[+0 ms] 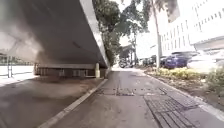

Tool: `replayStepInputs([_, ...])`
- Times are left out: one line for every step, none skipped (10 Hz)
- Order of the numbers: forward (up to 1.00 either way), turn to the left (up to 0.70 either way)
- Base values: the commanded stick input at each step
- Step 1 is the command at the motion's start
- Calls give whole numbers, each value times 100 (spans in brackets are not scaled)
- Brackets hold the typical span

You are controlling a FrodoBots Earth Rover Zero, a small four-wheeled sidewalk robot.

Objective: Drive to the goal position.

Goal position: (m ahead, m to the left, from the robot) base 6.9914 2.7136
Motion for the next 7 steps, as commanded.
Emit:
replayStepInputs([70, -1])
replayStepInputs([70, -1])
replayStepInputs([70, -1])
replayStepInputs([70, -1])
replayStepInputs([70, -1])
replayStepInputs([70, -2])
replayStepInputs([70, -5])
